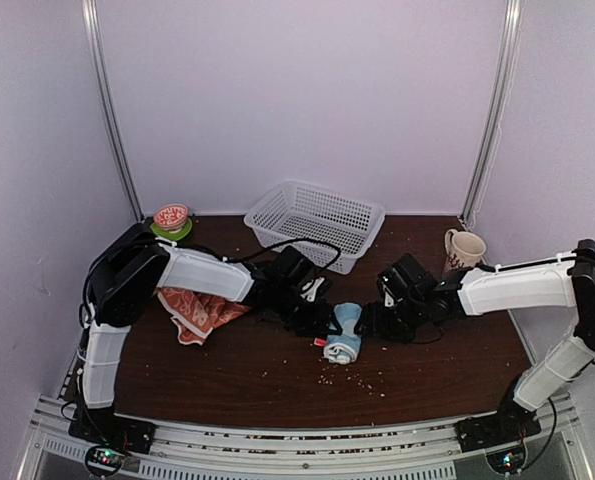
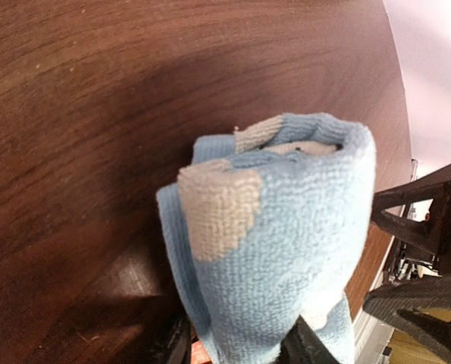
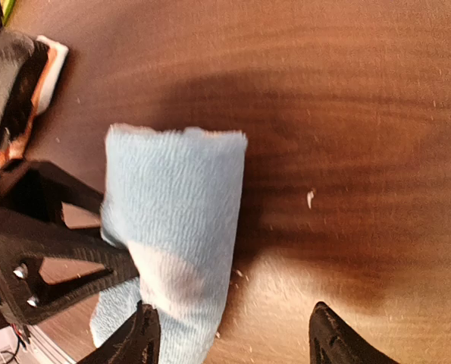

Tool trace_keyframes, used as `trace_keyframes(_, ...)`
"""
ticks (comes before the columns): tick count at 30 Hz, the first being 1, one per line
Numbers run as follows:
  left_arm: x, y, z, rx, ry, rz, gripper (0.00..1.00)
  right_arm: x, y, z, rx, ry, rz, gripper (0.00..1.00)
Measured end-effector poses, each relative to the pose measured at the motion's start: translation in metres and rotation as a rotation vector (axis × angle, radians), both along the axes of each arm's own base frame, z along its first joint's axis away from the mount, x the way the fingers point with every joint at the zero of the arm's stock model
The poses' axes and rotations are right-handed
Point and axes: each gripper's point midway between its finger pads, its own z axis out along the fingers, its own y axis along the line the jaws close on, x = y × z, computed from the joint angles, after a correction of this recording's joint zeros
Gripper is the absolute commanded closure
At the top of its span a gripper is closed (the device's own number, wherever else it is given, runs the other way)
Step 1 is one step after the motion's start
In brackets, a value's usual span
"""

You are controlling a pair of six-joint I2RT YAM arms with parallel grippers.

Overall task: Roll the towels
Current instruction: Roll the towel at the center of the board.

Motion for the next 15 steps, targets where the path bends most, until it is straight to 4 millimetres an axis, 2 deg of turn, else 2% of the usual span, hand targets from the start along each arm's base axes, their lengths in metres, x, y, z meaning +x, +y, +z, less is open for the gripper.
trace_keyframes(4, 0.0, 0.004, -0.002, -0.016, 0.014, 0.009, 0.67, 0.014, 0.008, 0.0, 0.011, -0.008, -0.015, 0.35)
trace_keyframes(7, 0.0, 0.008, -0.003, -0.02, 0.019, 0.013, 0.65, 0.025, 0.019, -0.007, 0.006, 0.0, -0.017, 0.38)
trace_keyframes(12, 0.0, 0.012, 0.001, -0.03, 0.019, 0.017, 0.45, 0.033, 0.03, -0.017, 0.002, 0.026, -0.011, 0.42)
trace_keyframes(15, -0.001, 0.017, 0.005, -0.021, 0.014, 0.017, 0.38, 0.033, 0.031, -0.017, 0.006, 0.026, -0.01, 0.43)
